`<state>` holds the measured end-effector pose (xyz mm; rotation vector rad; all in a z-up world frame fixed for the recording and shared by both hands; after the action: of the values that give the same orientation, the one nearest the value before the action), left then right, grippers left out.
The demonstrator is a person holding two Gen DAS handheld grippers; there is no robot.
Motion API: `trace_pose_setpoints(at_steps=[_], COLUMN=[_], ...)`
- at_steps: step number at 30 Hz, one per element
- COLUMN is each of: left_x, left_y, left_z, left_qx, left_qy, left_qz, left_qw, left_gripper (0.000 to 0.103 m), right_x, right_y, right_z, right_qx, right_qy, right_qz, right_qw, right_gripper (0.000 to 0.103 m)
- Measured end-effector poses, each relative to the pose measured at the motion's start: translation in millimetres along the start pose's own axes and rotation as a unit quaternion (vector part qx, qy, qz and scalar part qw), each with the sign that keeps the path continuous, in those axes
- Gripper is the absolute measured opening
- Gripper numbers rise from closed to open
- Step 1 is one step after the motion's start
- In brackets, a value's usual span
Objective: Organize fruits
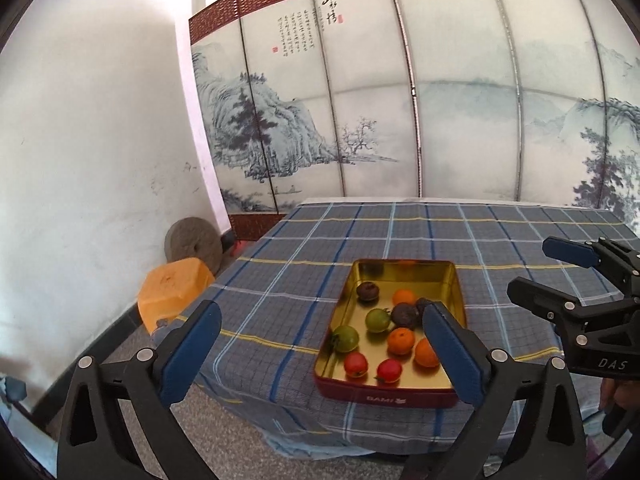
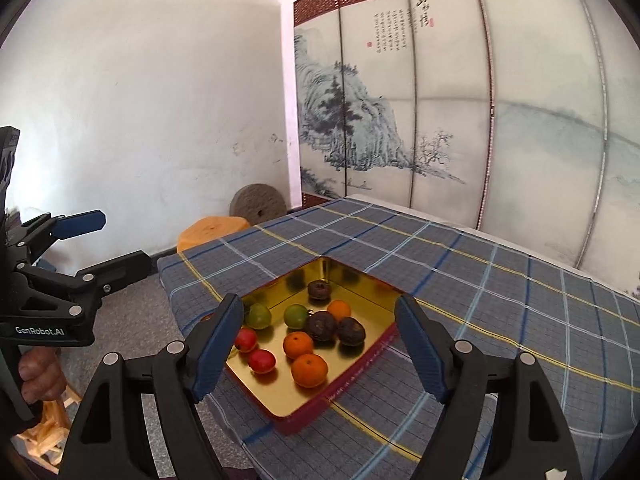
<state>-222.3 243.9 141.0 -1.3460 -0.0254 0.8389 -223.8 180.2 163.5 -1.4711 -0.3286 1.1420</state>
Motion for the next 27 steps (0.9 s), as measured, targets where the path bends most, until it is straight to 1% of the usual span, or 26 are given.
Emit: trace_pose_setpoints(at_steps=[5,7,14,16,19,21,23,25,26,27], left_x=[-11,-14,-18,-17,-13,-9,1,8,11,14], left_y=[-6,-7,-8,-8,-6,-3,1,5,6,7], left_z=[-11,-16,-31,-35,-42,-47,-53,-59,-61,-62], left_qx=[0.010,0.015,0.021,0.024,0.028,0.036,0.046,0.045,0.043,0.042], left_qy=[0.005,0.008,0.021,0.024,0.032,0.034,0.035,0.051,0.053,0.052], left_qz=[-0.009,-0.008,0.001,0.006,0.018,0.030,0.055,0.069,0.075,0.081], left_qw=[0.9999,0.9998,0.9996,0.9994,0.9989,0.9983,0.9968,0.9953,0.9948,0.9944], left_gripper=[0.103,0.103,0.103,0.103,0.103,0.103,0.103,0.103,0.103,0.103], right_x=[-13,-17,-28,-29,-25,-18,-10,-2,0,3], right_y=[2,3,9,12,20,29,42,59,68,74], right_z=[-8,-10,-23,-31,-52,-78,-115,-163,-192,-208], right_qx=[0.006,0.009,0.016,0.021,0.025,0.026,0.025,0.033,0.041,0.046], right_qy=[0.004,0.005,0.011,0.016,0.036,0.061,0.097,0.139,0.161,0.169], right_qz=[-0.008,-0.009,-0.013,-0.011,0.001,0.021,0.049,0.083,0.101,0.117], right_qw=[1.000,1.000,1.000,1.000,0.999,0.998,0.994,0.986,0.981,0.977], right_gripper=[0.077,0.079,0.080,0.084,0.087,0.087,0.088,0.088,0.088,0.088])
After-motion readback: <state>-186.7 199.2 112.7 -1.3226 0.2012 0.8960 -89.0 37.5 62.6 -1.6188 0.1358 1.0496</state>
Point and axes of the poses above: each gripper's, at about its wrist camera, not at the fingertips, and x roughly the way its jaws point, z to its left, y to its underside, the point moved 9 cm from there along x, roughly the way its jaws point, and after that the axes turned 9 degrees about x, right-handed, at the moved point
